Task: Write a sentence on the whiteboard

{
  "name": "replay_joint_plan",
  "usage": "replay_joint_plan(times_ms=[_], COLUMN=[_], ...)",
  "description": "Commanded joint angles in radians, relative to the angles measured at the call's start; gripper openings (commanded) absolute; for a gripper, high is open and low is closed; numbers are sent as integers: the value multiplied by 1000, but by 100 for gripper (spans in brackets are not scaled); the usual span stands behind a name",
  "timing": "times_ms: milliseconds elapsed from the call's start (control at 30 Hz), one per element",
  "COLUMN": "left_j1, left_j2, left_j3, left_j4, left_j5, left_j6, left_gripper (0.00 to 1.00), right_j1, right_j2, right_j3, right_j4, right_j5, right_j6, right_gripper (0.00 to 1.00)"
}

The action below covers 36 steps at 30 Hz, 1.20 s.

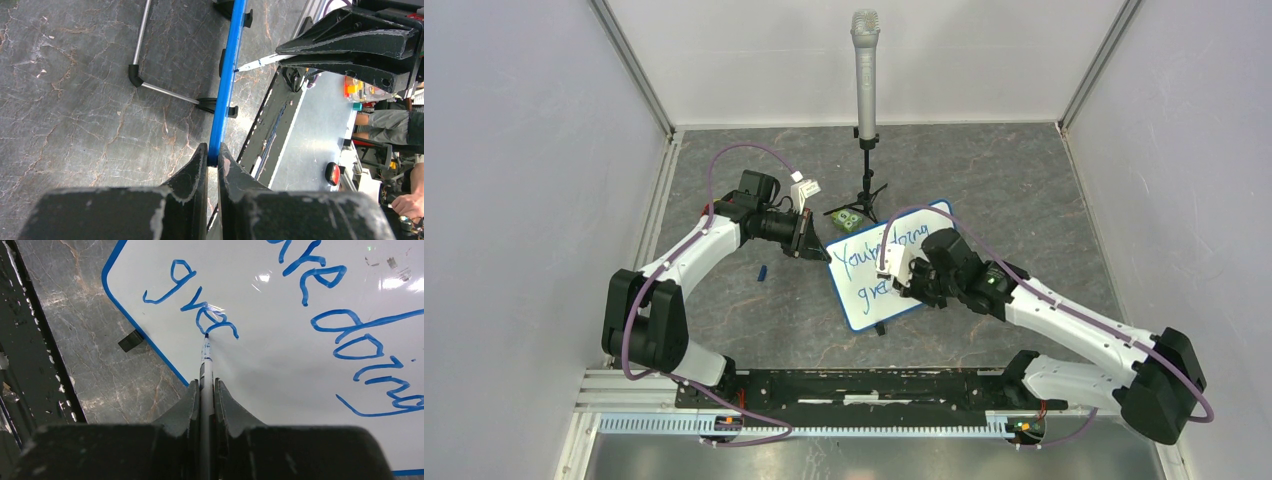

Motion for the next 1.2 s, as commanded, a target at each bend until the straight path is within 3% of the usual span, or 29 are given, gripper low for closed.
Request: replay_joint_plan(times_ms=[0, 567, 1167], left_j1=[-2, -2, -2], left_j2=[-25, -24, -22], left_j3=[6, 7, 7], left_j4=[3, 3, 3], left_j5=[-18, -20, -20], left_j6=[19, 17, 17], left_gripper=[2, 2, 2], right_j1=[-3, -58, -59], right_j2=[-23, -3, -21], right_j3=[-4, 97, -1], right_j4=[-7, 8, -39], right_j5=[49, 53, -7], right_j6=[-21, -5, -21], right_gripper=[0, 0, 0])
